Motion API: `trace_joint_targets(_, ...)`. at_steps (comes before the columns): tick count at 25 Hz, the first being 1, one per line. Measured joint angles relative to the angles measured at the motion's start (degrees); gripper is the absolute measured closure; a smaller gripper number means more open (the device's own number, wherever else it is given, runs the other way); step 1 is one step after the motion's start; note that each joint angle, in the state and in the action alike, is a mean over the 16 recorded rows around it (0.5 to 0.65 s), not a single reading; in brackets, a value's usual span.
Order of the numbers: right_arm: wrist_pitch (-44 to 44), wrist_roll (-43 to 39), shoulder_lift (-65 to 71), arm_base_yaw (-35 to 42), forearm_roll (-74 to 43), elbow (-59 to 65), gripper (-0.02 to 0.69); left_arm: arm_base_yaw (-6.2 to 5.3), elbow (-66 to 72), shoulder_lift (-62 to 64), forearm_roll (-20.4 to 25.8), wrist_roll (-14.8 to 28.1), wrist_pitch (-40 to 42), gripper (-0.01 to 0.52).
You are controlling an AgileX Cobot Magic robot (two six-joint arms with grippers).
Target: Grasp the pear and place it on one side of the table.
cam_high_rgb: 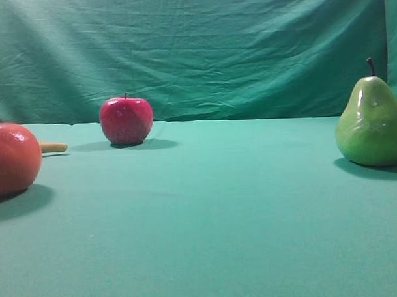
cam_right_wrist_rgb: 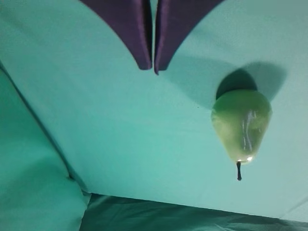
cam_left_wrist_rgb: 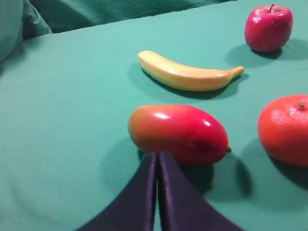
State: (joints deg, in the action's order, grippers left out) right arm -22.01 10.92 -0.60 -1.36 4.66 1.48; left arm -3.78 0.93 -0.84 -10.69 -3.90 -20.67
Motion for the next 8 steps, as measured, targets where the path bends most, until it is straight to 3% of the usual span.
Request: trace_joint_targets(8, -0.2, 0.0, 0.0, 0.0, 0.4, 0.0, 0.665, 0.00, 0.0, 0.0, 0.0, 0.0, 0.0, 0.514)
